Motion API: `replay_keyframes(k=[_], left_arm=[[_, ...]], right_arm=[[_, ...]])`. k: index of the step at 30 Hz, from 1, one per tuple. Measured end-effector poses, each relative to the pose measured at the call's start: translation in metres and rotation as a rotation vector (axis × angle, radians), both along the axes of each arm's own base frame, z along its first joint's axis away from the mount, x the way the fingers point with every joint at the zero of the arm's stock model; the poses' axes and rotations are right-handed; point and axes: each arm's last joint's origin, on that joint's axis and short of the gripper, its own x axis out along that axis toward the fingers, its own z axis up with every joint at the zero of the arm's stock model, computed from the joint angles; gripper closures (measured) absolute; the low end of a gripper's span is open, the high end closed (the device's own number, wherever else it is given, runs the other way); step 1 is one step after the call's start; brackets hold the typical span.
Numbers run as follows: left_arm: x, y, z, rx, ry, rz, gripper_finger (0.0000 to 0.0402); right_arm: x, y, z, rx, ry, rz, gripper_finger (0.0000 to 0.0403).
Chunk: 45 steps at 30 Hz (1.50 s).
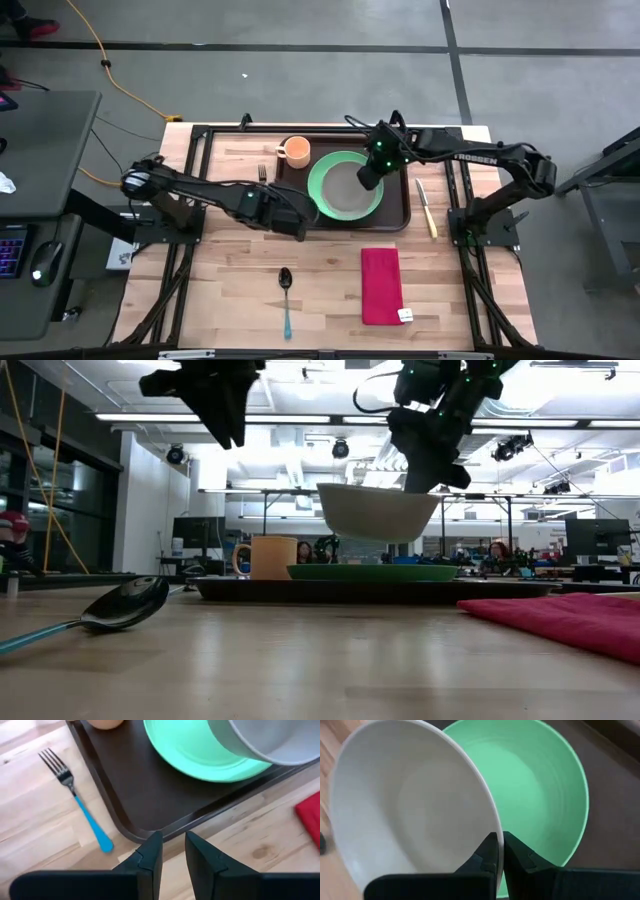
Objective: Set up tray
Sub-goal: Put the gray bowl on top of the green plate on the brown tray
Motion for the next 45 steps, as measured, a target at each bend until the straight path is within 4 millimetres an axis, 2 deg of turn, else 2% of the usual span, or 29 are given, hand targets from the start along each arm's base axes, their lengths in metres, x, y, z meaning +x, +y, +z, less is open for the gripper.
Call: replay_keyframes(k=[6,17,27,34,36,38,45], left_arm=[[-0.028,0.004,-0.003,-0.005,-0.120,-0.031,0.0291],[-0.080,0.008,-0.026,-0.022,-0.323,-0.105,0.0291],[-0.123,0.021,-0.041,-0.004,-0.479,-0.208,0.0291],[-0.147,0.028,-0.040,0.007,-0.583,-0.250,0.0291],[-0.155,0.030,-0.046,0.012,-0.569,-0.274,0.0291],[-0.158,0.031,-0.043,0.007,-0.629,-0.285,0.0291],[-0.177,0.036,-0.052,0.014,-0.652,-0.313,0.0291]], right_arm=[[-0.005,-0.011,0.000,0.016,-0.012,-0.027,0.0403],[-0.009,-0.025,-0.001,0.025,-0.026,-0.076,0.0403],[0.002,-0.035,-0.018,0.079,-0.018,-0.118,0.0403],[0.008,-0.043,-0.032,0.121,-0.003,-0.150,0.0403],[0.011,-0.044,-0.035,0.136,-0.004,-0.165,0.0403],[0.012,-0.046,-0.037,0.139,-0.008,-0.170,0.0403],[0.012,-0.050,-0.040,0.158,-0.015,-0.212,0.0403]])
